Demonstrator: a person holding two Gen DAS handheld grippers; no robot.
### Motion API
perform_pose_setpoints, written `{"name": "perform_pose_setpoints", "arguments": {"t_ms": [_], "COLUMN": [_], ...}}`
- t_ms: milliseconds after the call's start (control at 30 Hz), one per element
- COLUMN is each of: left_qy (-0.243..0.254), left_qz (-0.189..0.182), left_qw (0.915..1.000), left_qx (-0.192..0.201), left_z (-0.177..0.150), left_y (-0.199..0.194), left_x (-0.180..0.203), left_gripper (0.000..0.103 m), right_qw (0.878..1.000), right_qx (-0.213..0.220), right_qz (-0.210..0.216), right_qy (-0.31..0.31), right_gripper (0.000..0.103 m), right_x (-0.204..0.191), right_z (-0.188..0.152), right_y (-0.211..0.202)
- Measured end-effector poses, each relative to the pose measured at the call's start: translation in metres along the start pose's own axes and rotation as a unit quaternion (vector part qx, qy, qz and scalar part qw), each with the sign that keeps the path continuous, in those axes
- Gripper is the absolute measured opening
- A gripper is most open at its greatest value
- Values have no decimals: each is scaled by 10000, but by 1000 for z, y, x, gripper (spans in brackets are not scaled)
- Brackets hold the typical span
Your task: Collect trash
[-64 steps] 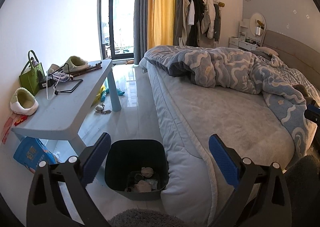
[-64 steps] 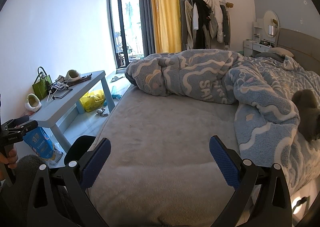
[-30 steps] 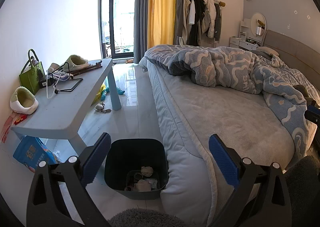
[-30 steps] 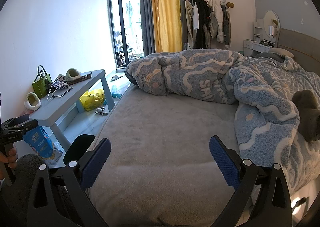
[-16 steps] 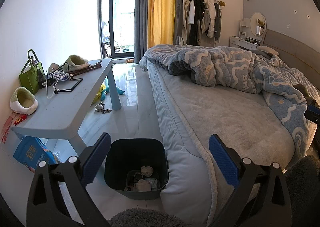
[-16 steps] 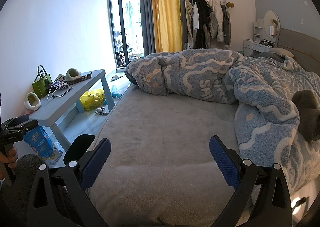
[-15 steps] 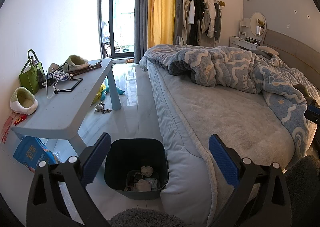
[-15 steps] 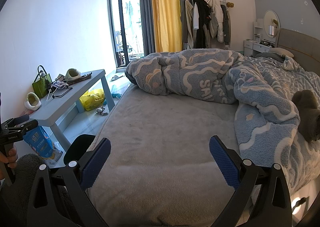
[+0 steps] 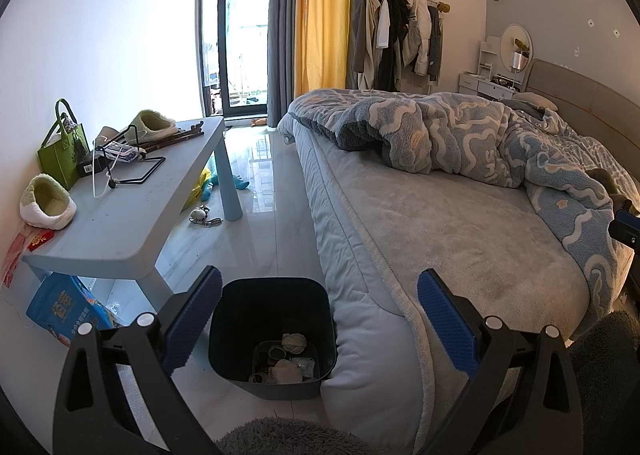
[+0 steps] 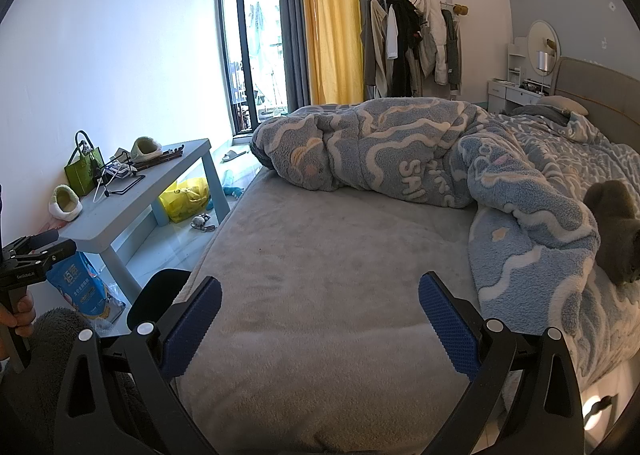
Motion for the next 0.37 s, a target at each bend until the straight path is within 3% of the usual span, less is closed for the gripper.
{"name": "perform_pose_setpoints", "arguments": {"t_ms": [367], "left_qy": [-44], "left_qz": [42], "left_qw": [10000], "left_qx": [-44], "left_z": [-6], "left_y": [2], "left_x": [2], "left_gripper": [100], "right_qw": [10000], "right_qx": [-2], "right_qz": [-1], "right_qy": [3], "right_gripper": [100], "right_x": [-1], "right_z": [1], "right_y": [0]}}
Point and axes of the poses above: each gripper's, at about its wrist camera, not at the fingertips, and y roughly the way its jaws point, x to its right, z to its top, the point moved 7 cm from there along y, roughly the way its jaws point, and after that the axes turned 7 degrees about -z, right-handed, at the moved point
